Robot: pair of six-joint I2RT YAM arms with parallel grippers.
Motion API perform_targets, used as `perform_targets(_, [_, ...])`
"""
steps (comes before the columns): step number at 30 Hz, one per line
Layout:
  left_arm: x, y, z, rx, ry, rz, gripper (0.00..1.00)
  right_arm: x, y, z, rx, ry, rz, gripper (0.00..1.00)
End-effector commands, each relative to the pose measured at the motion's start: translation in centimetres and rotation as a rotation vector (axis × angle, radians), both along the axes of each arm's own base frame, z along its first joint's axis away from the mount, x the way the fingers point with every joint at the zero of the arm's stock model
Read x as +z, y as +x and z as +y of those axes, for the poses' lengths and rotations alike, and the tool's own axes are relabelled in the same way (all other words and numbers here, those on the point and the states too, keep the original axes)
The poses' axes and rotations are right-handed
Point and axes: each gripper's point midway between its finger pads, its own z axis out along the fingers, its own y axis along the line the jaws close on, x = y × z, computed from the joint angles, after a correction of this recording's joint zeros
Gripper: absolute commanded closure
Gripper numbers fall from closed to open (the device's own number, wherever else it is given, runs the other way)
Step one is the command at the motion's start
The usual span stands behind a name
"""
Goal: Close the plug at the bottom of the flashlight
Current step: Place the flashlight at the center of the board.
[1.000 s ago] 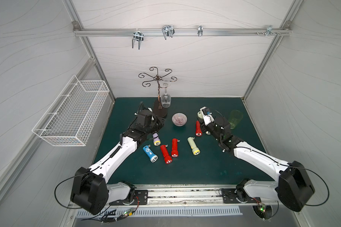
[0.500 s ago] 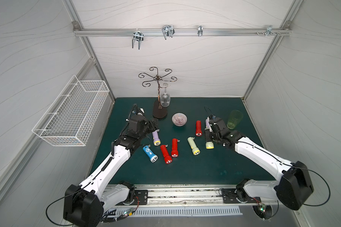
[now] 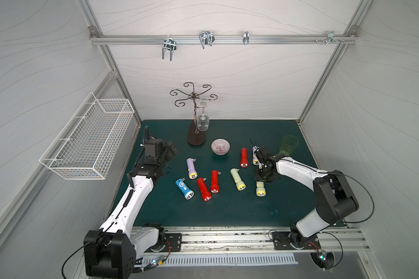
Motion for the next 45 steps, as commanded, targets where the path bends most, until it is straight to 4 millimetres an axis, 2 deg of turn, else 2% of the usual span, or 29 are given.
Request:
perform_targets(1, [1.5,1.0,-0.3,-0.013,-0.009,-0.044,0.01,-0.4,0.1,0.3,-0.013,-0.005,0.04,1.0])
perform_targets(10, [1.3,1.8,-2.5,-0.105,-0.102,-0.063,0.03,-2.5,0.4,-1.0,-0.015,-0.098,0.066,1.0])
perform_targets(13, [1.5,1.9,-3.0,-0.132,-0.115,-0.07,0.03,-2.9,0.3,-1.1,-0.012,-0.11,0.071,0.97])
perform_targets(14, [1.5,1.9,-3.1,-0.138,-0.118,-0.071,0.03,-3.0,0.3,-1.1,-0.01,-0.108,0.072,0.94])
perform_targets(15, [1.4,1.9,-3.2,-0.141,-0.12,-0.069,0.03,-3.1,0.3,-1.1,-0.01,-0.107,0.075,0.85])
perform_targets(17, [1.4,2.0,-3.3,-0.146,-0.122,-0.069,0.03,-3.2,0.2,-1.0,-0.009,-0.106,0.076,0.59])
perform_targets(18, [1.4,1.9,-3.3,-0.148,-0.122,-0.068,0.03,-3.1,0.2,-1.0,-0.009,-0.105,0.074,0.49])
perform_targets(19, [1.4,2.0,-3.4,-0.149,-0.124,-0.069,0.03,-3.0,0.2,-1.1,-0.009,-0.106,0.071,0.44])
perform_targets(24, [1.2,2.0,-3.5,-0.153,-0.128,-0.065,0.03,-2.0,0.4,-1.6,-0.007,-0.124,0.041,0.3])
perform_targets(31, [1.3,2.0,-3.6,-0.16,-0.13,-0.067,0.03,0.7,0.8,-1.6,0.01,-0.114,-0.016,0.27])
perform_targets(34, [1.1,2.0,-3.8,-0.167,-0.141,-0.062,0.03,2.7,1.1,-1.3,0.045,-0.144,-0.07,0.27])
perform_targets(36, [0.9,2.1,-4.2,-0.177,-0.165,-0.051,0.0,4.1,1.2,-0.6,0.092,-0.165,-0.11,0.26])
perform_targets(39, [0.5,2.1,-5.1,-0.198,-0.21,-0.033,0.0,5.3,1.0,1.7,0.184,-0.143,-0.139,0.26])
perform_targets(45, [-0.2,1.4,-8.7,-0.287,-0.228,0.0,0.0,6.2,0.4,6.7,0.338,-0.052,-0.16,0.26])
